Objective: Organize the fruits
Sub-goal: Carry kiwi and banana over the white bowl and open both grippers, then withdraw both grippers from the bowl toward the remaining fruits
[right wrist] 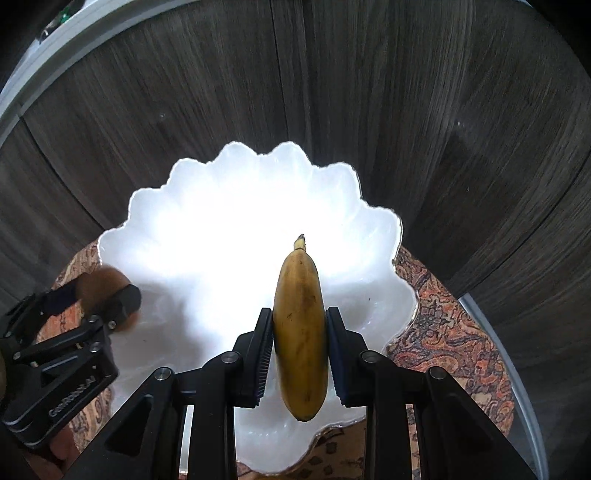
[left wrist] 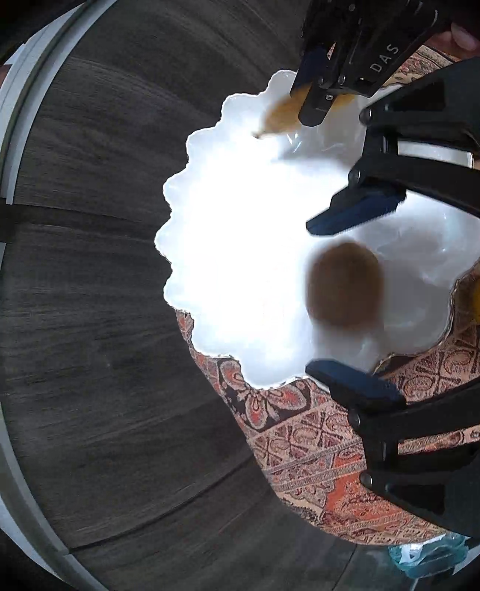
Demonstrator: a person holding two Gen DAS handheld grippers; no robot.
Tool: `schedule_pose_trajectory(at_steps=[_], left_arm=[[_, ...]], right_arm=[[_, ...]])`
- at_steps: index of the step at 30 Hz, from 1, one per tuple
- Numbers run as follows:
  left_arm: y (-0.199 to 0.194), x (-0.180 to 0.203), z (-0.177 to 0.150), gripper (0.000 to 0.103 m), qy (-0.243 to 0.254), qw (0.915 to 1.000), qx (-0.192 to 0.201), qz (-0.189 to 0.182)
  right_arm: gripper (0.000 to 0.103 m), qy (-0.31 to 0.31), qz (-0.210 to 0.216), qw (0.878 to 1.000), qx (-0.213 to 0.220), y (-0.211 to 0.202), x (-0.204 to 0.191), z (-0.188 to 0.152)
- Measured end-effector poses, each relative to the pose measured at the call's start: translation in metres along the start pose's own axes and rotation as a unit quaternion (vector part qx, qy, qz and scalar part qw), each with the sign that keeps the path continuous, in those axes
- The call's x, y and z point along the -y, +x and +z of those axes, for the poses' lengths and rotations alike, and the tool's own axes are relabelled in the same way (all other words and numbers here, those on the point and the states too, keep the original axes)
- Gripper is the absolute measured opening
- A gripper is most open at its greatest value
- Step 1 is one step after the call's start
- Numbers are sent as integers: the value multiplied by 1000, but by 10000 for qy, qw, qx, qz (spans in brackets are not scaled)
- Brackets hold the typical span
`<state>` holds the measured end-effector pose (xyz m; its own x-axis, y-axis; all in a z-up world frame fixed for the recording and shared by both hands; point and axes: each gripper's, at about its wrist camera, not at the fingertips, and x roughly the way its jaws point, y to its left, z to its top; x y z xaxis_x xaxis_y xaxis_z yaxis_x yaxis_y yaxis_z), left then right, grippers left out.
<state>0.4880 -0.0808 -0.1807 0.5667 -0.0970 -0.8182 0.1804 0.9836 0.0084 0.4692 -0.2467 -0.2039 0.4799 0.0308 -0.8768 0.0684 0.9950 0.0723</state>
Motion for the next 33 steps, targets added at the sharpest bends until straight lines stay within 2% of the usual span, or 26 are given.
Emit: schedule_pose_trajectory(at_steps=[3,5,6,7,10,21,33], left_arm=[[-6,-2,1,80,-12,10000,22,48],[-12,-2,2,85,-5,9999,57,91],[-16,-2,3,87,-3,9999,93,97],[-21,-2,3,90,3,9999,124,105],[-34,-3,5,99,-14,9996,216,193],[-96,-13,5,103,-74,9983,490,291],[-153,-18,-17,103,-57,9970,589,496]], right_arm=[[32,-5,-42,10000,-41,-1,0,0],[49,47,-65,10000,26,-8,1,0],[63,70,-84,9999,90,-12,2,0],[70,93,-112,9997,178,-19,2,0],[81,147,-201,9993,282,-33,3,0],[85,96,-474,9957,785,-102,-3,-4],[85,180,-424,9935,1043,-157,-14,-28]])
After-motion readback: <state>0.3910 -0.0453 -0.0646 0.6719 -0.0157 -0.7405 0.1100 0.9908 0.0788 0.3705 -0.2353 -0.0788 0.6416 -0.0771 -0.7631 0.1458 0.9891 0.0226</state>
